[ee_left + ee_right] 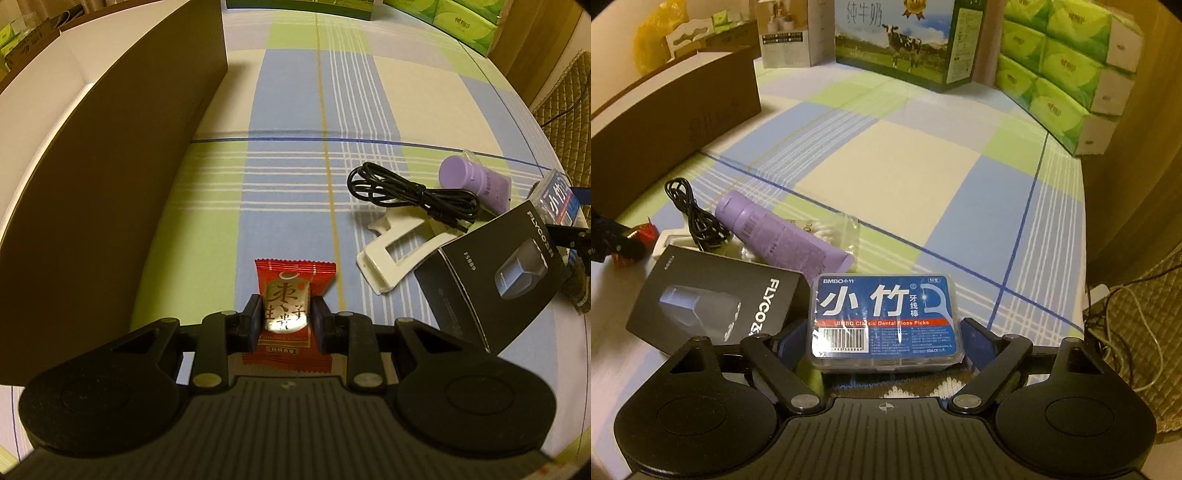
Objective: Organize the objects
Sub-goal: 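Grasp the red candy packet with left tool while right tool grasps the blue floss box, then carry candy packet and floss box into the box and release both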
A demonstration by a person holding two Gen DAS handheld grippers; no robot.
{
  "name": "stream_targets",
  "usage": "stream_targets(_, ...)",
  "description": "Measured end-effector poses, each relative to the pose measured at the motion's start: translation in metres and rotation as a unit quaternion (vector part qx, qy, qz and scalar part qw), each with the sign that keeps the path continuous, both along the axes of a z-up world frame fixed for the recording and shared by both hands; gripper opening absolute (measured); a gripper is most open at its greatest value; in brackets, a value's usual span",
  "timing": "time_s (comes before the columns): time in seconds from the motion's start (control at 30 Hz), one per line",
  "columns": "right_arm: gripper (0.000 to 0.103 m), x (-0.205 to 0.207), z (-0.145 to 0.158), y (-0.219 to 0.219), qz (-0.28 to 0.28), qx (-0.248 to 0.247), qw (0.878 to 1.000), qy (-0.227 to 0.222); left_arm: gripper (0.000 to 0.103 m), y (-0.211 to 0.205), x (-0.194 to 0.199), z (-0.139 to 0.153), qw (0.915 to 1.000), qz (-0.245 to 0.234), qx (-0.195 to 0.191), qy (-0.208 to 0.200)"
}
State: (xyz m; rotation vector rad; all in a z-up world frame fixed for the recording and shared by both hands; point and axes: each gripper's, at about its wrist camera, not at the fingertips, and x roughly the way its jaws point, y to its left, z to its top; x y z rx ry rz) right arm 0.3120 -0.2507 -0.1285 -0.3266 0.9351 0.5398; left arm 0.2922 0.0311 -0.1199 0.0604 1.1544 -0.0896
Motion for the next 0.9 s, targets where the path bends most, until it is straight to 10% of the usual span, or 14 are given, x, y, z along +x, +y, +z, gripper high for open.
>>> stream_targets(0.5, 0.083, -0.033, 0.051, -0.024, -0.076, 0.090, 0.993, -0.001, 0.023, 0.003, -0.017, 0.046, 0.9982, -0.007, -0.036, -0.049)
stream_targets(0.9, 0.083, -0.084, 0.096, 0.052, -0.005, 0.182, 0.983, 0.012, 0.023, 0.032, -0.044, 0.103, 0.9922, -0.015, -0.070, -0.102)
